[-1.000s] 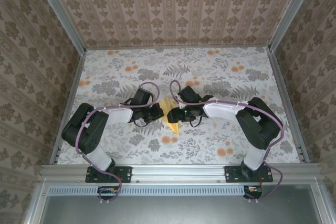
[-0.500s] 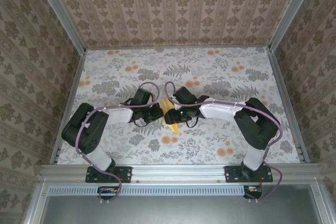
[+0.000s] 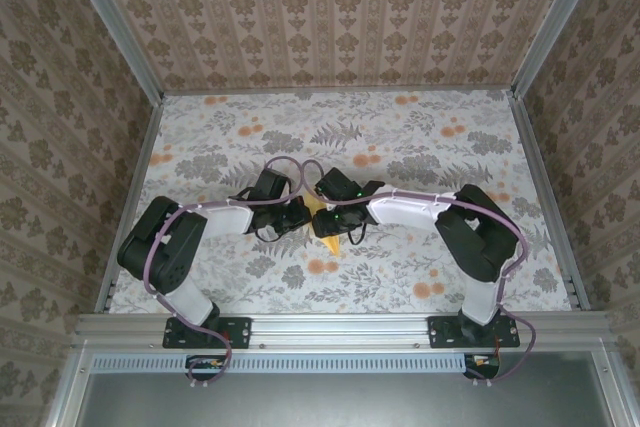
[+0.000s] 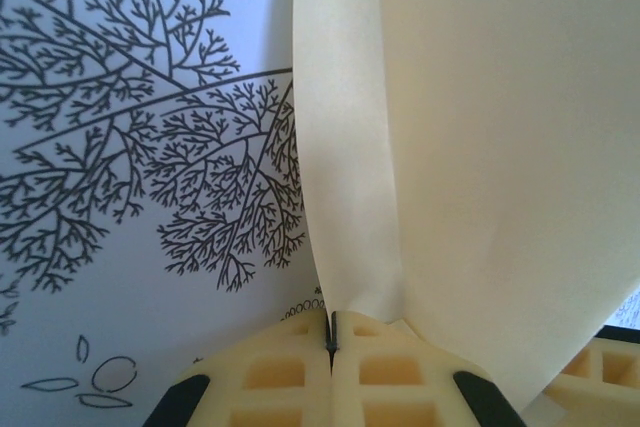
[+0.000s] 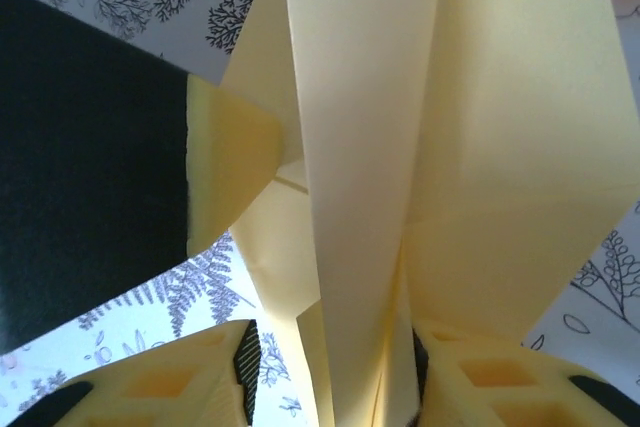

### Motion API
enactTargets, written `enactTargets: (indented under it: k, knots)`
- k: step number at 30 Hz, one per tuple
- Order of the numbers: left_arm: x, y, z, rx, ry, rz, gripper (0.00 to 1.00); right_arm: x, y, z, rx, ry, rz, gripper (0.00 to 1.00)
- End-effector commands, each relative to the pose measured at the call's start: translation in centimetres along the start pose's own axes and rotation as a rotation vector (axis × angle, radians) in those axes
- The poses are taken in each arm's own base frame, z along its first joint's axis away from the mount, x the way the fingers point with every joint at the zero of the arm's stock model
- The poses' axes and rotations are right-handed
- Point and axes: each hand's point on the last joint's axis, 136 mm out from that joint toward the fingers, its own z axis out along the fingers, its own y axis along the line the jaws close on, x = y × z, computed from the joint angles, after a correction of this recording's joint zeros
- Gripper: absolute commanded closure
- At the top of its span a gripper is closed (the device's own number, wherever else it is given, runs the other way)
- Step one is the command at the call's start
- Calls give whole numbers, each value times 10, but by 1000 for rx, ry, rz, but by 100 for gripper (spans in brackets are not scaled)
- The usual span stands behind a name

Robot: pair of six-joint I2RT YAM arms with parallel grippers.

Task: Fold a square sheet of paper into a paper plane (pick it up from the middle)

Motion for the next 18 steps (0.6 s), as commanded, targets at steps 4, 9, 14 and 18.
enactTargets:
  k: [4,9,14,18]
  knots:
    - [-3,-7,-7,25,-10,29,100,-1,-13,4,166,-6,42,65]
    - [-3,-7,-8,23,-11,31,100,-2,-22,4,239,-23,73,67]
    - [-4,-6,-11,18,-18,18,100,-2,-22,5,256,-20,76,74]
    - [-11,-7,-22,16,-62,2,87,-4,-23,3,266,-26,78,85]
